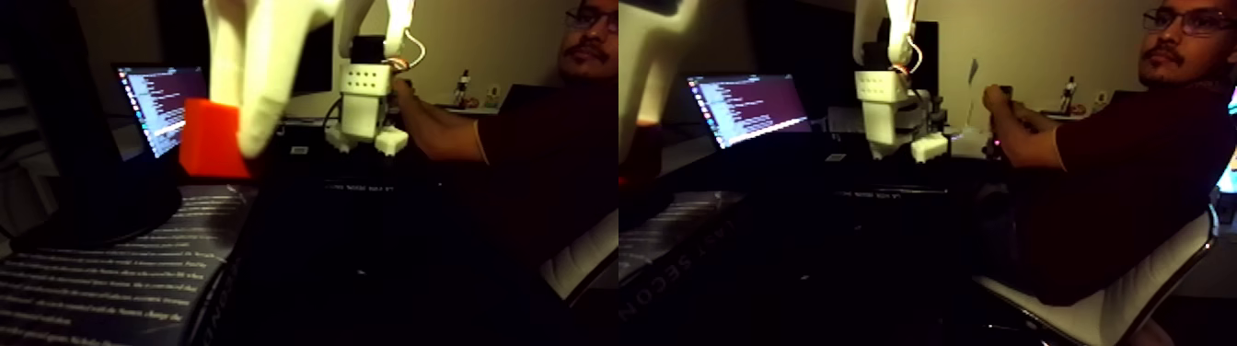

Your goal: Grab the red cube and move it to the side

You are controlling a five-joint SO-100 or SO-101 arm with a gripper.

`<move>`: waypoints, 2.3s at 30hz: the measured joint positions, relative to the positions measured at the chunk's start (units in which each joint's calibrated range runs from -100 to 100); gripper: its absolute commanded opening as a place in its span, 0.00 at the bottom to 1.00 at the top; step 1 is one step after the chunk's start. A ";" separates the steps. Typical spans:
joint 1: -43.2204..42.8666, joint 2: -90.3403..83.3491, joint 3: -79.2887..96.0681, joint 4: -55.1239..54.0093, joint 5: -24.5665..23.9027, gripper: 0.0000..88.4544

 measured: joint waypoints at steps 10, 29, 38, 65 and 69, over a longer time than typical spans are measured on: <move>6.56 1.60 -5.35 1.31 -1.42 0.11; 7.57 20.70 -14.70 11.67 -4.25 0.11; 7.57 21.62 -14.70 6.04 -5.61 0.17; 7.95 18.76 -14.70 5.79 -2.36 0.42; 7.95 16.32 -14.70 9.63 -0.10 0.42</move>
